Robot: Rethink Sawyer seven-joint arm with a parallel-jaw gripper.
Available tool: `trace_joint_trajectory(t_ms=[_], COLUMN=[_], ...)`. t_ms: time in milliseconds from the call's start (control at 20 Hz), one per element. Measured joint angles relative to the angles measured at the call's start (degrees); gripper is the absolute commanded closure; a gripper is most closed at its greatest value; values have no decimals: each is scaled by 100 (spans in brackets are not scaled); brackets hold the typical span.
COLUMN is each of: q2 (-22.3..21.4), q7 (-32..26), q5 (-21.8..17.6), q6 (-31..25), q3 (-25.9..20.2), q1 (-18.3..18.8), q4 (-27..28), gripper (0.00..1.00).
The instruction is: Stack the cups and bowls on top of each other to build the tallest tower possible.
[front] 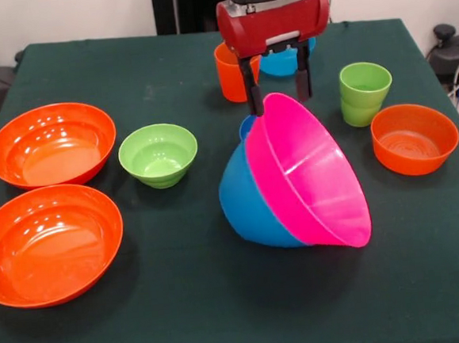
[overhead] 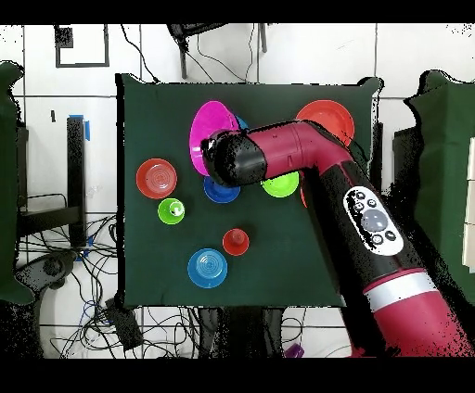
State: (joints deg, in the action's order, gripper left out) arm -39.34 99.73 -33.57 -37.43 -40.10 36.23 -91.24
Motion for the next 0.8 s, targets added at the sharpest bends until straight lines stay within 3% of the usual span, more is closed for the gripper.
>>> trace_joint_trajectory(t_ms=[500,800], q2=[-132,-152], q7=[85,333], q5=[39,50], q6=[62,386], q3=[499,750], q1=[-728,-1055], q4=[2,6], gripper=[0,0])
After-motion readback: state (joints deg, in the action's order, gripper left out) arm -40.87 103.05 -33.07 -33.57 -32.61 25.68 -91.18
